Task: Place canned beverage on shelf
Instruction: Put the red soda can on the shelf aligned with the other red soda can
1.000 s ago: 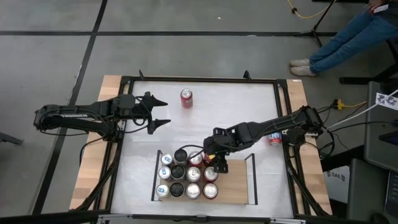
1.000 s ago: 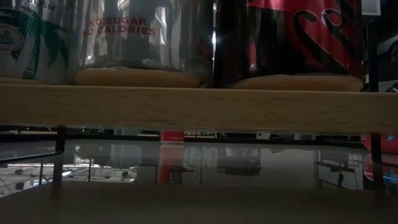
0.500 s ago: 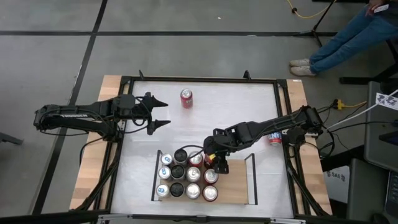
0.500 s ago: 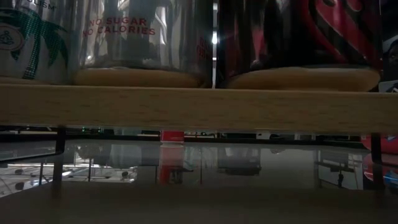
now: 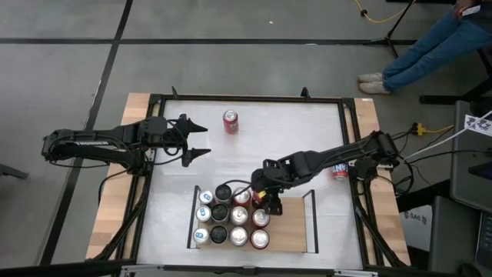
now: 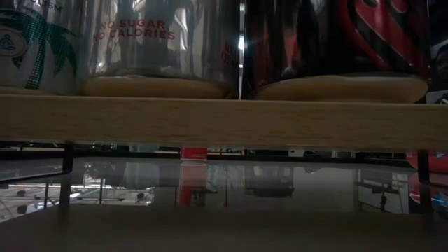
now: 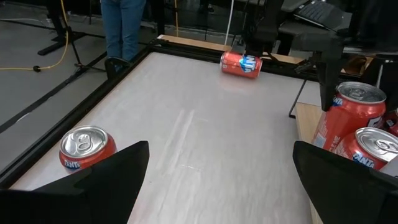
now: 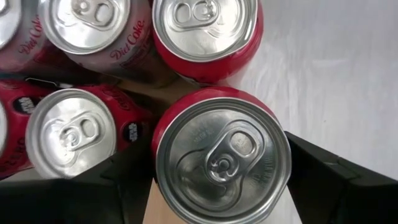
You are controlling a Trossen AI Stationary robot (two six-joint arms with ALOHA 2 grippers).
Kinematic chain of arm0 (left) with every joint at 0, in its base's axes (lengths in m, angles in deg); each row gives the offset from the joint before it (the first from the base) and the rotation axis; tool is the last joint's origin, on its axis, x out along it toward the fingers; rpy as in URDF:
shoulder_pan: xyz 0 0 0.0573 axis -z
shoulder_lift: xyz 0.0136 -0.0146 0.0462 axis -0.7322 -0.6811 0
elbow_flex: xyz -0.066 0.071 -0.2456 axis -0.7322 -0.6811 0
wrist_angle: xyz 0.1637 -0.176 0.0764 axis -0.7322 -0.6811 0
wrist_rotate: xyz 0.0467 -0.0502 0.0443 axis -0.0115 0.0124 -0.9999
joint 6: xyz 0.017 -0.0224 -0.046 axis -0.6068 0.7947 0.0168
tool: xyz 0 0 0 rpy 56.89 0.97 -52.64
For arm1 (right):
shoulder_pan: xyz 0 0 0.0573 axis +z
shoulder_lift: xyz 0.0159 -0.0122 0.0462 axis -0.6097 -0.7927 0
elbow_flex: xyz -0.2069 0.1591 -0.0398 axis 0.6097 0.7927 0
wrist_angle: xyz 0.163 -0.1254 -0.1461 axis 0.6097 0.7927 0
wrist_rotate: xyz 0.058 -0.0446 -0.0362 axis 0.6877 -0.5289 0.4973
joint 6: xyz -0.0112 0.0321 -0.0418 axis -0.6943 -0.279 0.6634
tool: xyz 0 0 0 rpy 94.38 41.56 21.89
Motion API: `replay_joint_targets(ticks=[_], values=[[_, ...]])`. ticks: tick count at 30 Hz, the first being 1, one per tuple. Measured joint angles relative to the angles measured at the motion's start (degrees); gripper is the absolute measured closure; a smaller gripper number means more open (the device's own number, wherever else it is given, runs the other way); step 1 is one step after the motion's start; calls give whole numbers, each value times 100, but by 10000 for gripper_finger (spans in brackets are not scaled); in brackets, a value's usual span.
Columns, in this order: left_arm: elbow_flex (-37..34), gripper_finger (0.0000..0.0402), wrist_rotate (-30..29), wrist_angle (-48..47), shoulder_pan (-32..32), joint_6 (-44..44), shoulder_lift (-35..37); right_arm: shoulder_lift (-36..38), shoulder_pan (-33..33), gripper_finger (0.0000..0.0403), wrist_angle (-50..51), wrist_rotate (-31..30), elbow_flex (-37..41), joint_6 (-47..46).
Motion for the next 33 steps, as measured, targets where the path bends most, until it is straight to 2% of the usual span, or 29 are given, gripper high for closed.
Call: replay_joint_targets(ticks=[25, 33], values=[[4, 12, 2, 29, 0, 0, -2, -154, 0, 115, 21, -1, 4, 5], [4, 12, 2, 29, 0, 0, -2, -154, 0, 68, 6, -1, 2, 4]])
